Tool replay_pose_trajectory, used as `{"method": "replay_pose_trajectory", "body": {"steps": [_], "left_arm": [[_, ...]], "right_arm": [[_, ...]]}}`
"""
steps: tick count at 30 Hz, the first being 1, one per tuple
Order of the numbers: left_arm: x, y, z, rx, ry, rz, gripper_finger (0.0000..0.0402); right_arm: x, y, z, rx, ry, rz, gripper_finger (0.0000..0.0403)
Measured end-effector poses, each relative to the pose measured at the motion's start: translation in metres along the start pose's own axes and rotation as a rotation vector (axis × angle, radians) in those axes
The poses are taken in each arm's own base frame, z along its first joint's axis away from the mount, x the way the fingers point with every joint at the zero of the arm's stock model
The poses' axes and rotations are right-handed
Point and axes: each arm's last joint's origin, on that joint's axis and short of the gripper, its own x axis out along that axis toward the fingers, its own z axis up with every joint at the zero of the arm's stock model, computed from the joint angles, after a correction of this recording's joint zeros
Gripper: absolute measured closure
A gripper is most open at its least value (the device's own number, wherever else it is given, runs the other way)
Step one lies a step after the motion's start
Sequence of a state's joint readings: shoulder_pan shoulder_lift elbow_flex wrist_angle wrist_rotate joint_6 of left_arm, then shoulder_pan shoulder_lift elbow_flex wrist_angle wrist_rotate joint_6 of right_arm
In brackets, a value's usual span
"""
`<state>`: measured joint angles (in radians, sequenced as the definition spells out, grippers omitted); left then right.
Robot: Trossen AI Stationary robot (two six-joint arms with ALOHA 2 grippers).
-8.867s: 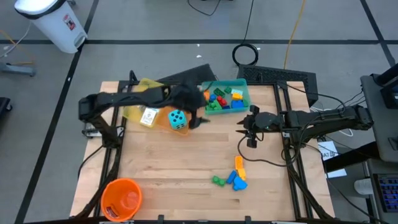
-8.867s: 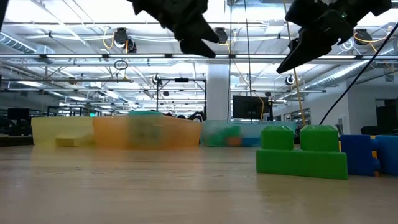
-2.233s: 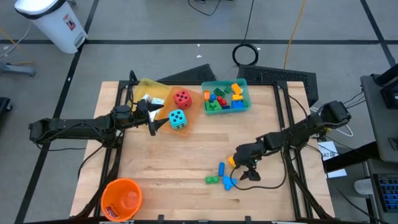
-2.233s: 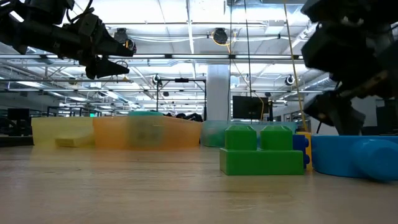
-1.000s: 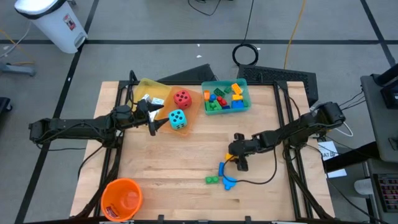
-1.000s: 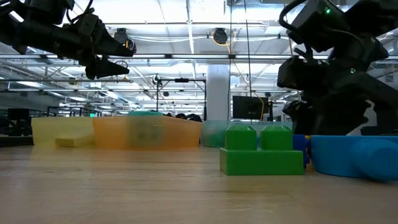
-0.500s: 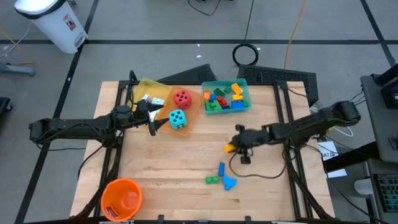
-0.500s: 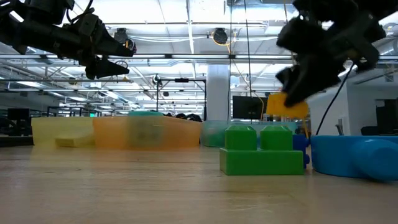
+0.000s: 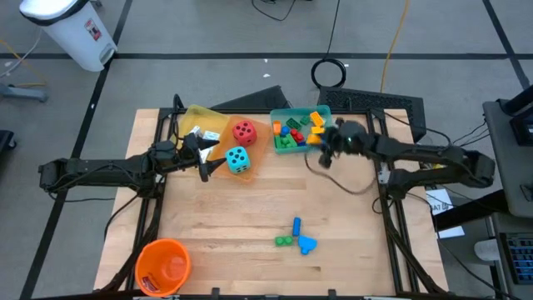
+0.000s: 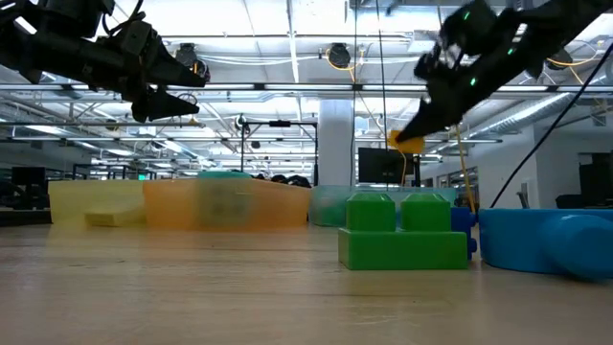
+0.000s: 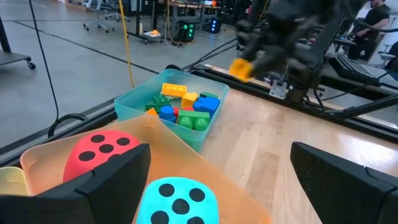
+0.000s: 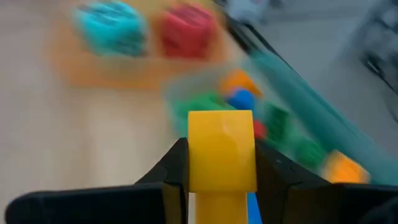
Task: Pick & Place Toys
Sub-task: Put the yellow game piece into the blue bin, then put the blue game piece into the blue bin
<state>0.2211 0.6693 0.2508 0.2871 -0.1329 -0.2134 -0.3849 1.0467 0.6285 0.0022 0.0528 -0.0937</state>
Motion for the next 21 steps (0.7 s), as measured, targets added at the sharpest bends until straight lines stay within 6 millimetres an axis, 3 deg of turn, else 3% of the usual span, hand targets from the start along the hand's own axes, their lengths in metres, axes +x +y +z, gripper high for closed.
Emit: {"method": "replay_pose_trajectory", "body": {"steps": [6, 13, 16, 21], "left_arm": [[0.0, 0.0, 0.0, 0.005, 0.0, 0.0, 0.0009], [0.0, 0.0, 0.0, 0.008, -0.001, 0.002, 0.0009], [0.0, 0.0, 0.0, 0.009, -0.001, 0.002, 0.0009], [0.0, 0.0, 0.0, 0.009, -0.001, 0.002, 0.0009]], "right_arm": [[0.028, -0.044, -0.021, 0.078, 0.103, -0.093, 0.0317], [0.063, -0.059, -0.036, 0.103, 0.086, -0.085, 0.0316], [0.073, -0.06, -0.041, 0.075, 0.082, -0.087, 0.0287], [0.081, -0.062, -0.045, 0.087, 0.085, -0.138, 0.0202]]}}
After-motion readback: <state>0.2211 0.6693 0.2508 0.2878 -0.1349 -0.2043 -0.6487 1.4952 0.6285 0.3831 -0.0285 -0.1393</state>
